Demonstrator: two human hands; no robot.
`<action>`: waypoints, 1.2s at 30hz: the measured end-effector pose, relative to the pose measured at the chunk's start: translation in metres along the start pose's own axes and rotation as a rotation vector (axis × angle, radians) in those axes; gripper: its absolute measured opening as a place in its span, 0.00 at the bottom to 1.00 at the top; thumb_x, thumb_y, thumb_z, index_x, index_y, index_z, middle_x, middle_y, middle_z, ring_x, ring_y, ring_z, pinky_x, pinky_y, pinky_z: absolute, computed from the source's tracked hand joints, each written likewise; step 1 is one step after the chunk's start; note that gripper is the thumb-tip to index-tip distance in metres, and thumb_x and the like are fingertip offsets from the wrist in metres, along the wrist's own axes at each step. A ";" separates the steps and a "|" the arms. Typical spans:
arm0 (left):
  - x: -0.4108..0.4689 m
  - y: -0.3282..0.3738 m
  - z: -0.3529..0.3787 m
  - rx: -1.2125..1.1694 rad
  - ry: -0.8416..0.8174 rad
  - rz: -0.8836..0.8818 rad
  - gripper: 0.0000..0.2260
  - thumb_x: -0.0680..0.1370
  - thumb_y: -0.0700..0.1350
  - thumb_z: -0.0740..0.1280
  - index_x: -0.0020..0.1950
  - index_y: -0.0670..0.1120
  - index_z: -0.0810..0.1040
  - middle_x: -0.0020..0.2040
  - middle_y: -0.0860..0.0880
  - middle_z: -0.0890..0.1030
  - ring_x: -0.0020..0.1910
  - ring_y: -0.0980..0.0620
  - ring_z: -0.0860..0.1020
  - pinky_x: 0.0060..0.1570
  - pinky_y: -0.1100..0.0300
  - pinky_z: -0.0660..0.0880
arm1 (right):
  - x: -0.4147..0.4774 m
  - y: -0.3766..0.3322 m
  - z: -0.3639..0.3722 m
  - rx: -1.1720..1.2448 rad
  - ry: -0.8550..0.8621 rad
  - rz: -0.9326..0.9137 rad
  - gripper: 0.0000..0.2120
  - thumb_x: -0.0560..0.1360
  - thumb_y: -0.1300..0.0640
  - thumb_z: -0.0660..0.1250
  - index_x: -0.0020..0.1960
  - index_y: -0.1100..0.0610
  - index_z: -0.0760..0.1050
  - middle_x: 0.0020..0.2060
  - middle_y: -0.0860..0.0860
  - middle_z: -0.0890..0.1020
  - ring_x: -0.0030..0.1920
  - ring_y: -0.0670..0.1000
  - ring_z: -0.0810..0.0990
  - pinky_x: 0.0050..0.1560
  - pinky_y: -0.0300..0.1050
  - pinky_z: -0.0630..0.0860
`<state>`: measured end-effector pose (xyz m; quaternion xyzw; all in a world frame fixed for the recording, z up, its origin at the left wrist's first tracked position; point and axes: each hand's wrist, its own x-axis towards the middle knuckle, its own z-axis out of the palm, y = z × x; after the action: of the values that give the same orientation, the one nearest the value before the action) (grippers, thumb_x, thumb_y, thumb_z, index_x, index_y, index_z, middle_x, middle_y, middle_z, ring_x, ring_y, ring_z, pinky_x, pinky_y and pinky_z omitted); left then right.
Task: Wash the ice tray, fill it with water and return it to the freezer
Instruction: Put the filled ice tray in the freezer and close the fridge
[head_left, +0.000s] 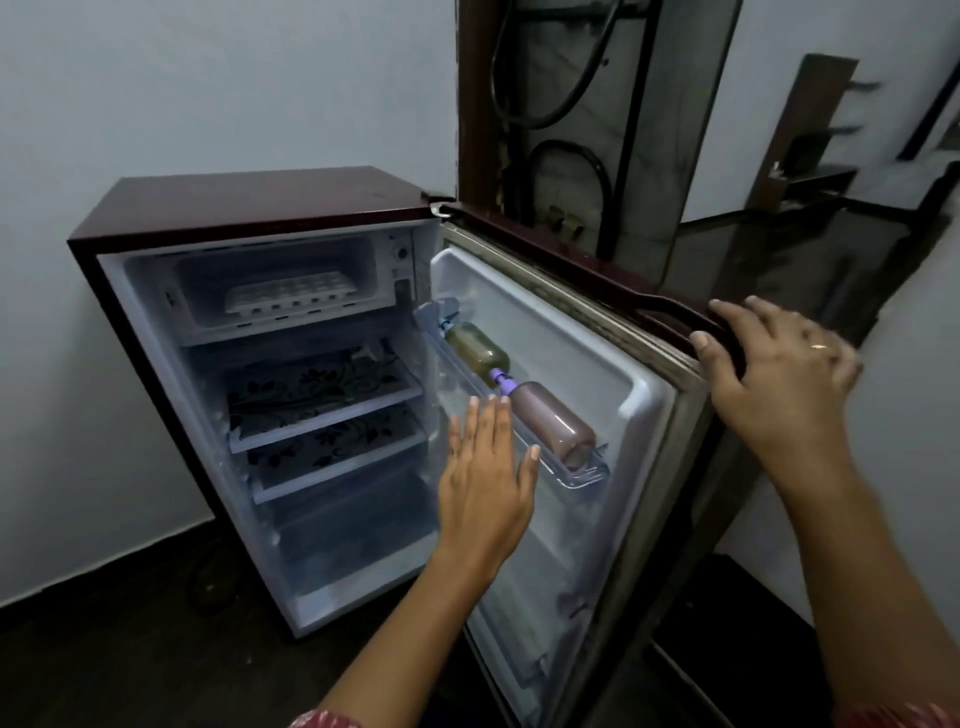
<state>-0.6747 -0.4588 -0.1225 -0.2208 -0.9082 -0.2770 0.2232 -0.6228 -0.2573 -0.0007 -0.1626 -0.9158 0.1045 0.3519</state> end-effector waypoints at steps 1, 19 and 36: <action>-0.003 0.011 0.004 -0.025 -0.012 0.042 0.26 0.81 0.55 0.49 0.76 0.44 0.51 0.77 0.47 0.53 0.76 0.53 0.46 0.70 0.61 0.32 | -0.001 0.005 0.000 0.063 -0.048 -0.007 0.22 0.78 0.45 0.57 0.68 0.53 0.68 0.65 0.58 0.71 0.66 0.61 0.68 0.66 0.55 0.57; -0.069 0.070 -0.002 -0.070 0.078 -0.207 0.55 0.65 0.76 0.56 0.72 0.45 0.27 0.73 0.44 0.29 0.73 0.50 0.31 0.72 0.53 0.34 | -0.049 -0.028 -0.004 0.519 -0.141 -0.448 0.20 0.78 0.49 0.55 0.68 0.51 0.70 0.66 0.54 0.73 0.61 0.55 0.73 0.64 0.48 0.66; -0.065 -0.036 -0.081 0.025 0.317 -0.554 0.41 0.79 0.50 0.61 0.68 0.44 0.25 0.72 0.45 0.29 0.74 0.50 0.35 0.72 0.59 0.35 | -0.044 -0.168 0.065 0.530 -0.272 -0.938 0.25 0.78 0.57 0.59 0.72 0.42 0.59 0.72 0.46 0.64 0.75 0.50 0.54 0.69 0.46 0.47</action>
<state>-0.6182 -0.5523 -0.1110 0.0834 -0.8909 -0.3471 0.2809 -0.6739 -0.4342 -0.0242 0.3718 -0.8696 0.1837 0.2681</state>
